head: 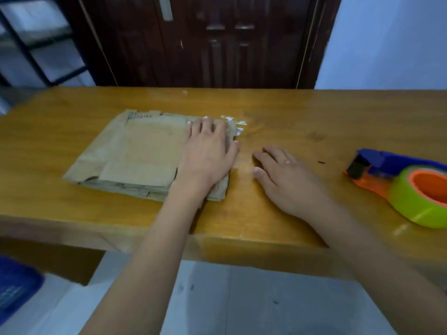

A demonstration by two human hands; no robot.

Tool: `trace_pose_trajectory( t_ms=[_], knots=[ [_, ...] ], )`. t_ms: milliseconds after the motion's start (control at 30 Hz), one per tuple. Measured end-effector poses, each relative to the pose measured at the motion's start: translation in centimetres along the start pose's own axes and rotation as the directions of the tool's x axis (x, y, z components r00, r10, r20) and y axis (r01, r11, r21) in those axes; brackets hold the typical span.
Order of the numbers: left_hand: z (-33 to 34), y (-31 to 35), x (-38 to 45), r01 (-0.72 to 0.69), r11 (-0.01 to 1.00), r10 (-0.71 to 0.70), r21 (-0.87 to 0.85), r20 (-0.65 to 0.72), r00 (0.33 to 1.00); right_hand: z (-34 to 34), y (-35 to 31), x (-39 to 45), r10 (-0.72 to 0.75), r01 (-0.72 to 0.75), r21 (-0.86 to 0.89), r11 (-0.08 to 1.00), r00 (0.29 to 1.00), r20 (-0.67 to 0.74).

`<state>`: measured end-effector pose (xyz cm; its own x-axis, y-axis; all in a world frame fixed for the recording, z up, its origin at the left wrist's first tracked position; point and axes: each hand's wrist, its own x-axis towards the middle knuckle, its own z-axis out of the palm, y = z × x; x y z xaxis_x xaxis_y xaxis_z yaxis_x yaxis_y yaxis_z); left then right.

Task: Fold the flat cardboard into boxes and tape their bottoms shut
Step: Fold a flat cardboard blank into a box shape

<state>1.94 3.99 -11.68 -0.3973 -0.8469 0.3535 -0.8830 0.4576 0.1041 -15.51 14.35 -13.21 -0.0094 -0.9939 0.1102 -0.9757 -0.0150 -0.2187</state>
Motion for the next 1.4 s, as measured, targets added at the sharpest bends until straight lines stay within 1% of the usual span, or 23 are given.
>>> trace_pose_trajectory(
  t_ms=[67,100,167,233,267,367,567,700,867,933,1033,1133,1233,1300,1333,1400],
  knots=[
    [-0.2,0.2,-0.4,0.024,1.0,-0.024,0.008,-0.031,0.999,0.0,-0.4,-0.1,0.012,-0.012,-0.004,1.0,1.0,0.007],
    [-0.4,0.3,-0.6,0.03,0.999,-0.03,-0.025,-0.022,0.999,-0.1,-0.6,-0.4,0.021,-0.021,-0.007,1.0,1.0,0.001],
    [-1.2,0.4,-0.8,0.068,0.991,-0.065,-0.12,0.031,0.997,-0.6,-1.1,-0.9,0.029,-0.029,-0.006,1.0,0.999,-0.017],
    [-1.8,0.6,-0.7,0.11,0.984,-0.098,-0.137,0.092,0.991,-1.2,-1.4,-1.3,0.024,-0.024,0.006,1.0,0.999,-0.023],
    [-1.9,0.9,-0.8,0.113,0.985,-0.1,-0.134,0.097,0.99,-1.3,-1.5,-1.4,0.025,-0.025,0.005,1.0,0.999,-0.026],
    [-2.0,1.4,-1.2,0.107,0.982,-0.095,-0.153,0.086,0.992,-1.2,-1.2,-1.6,0.026,-0.026,-0.01,1.0,0.999,-0.021],
    [-0.8,1.2,-0.7,0.067,0.988,-0.069,-0.137,-0.007,0.998,-0.6,-0.4,-1.2,0.041,-0.041,-0.007,0.999,0.999,-0.013],
    [-0.3,1.4,-0.6,0.057,0.987,-0.061,-0.151,-0.021,0.998,-0.2,0.0,-1.3,0.047,-0.047,-0.024,0.999,0.999,0.009],
    [-0.4,1.1,-0.5,0.049,0.986,-0.051,-0.162,-0.004,0.999,0.1,0.0,-1.2,0.042,-0.041,-0.042,0.998,0.999,0.029],
    [-0.7,1.2,-0.5,0.047,0.98,-0.05,-0.193,-0.007,0.999,0.1,0.0,-1.2,0.049,-0.047,-0.036,0.998,0.998,0.033],
    [-1.3,1.1,-0.6,0.052,0.955,-0.058,-0.292,-0.013,0.998,-0.2,-0.1,-1.1,0.053,-0.052,-0.042,0.998,0.998,0.039],
    [-2.1,1.2,-1.0,0.059,0.927,-0.057,-0.371,0.016,0.998,-0.5,-0.3,-1.5,0.059,-0.056,-0.046,0.997,0.996,0.064],
    [-2.4,1.0,-1.1,0.054,0.928,-0.047,-0.368,0.029,0.998,-0.6,-0.7,-1.7,0.063,-0.06,-0.048,0.997,0.996,0.063],
    [-2.9,1.0,-1.0,0.031,0.938,-0.037,-0.346,-0.012,0.999,-0.6,-0.7,-1.5,0.064,-0.061,-0.054,0.997,0.997,0.041],
    [-3.3,0.9,-1.0,0.029,0.942,-0.044,-0.333,-0.039,0.998,-0.5,-0.6,-1.4,0.061,-0.059,-0.057,0.997,0.998,0.035],
    [-4.5,0.4,-1.4,0.076,0.959,-0.095,-0.272,-0.059,0.994,-0.3,-0.5,-1.4,0.057,-0.054,-0.062,0.997,0.998,0.039]
  ],
)
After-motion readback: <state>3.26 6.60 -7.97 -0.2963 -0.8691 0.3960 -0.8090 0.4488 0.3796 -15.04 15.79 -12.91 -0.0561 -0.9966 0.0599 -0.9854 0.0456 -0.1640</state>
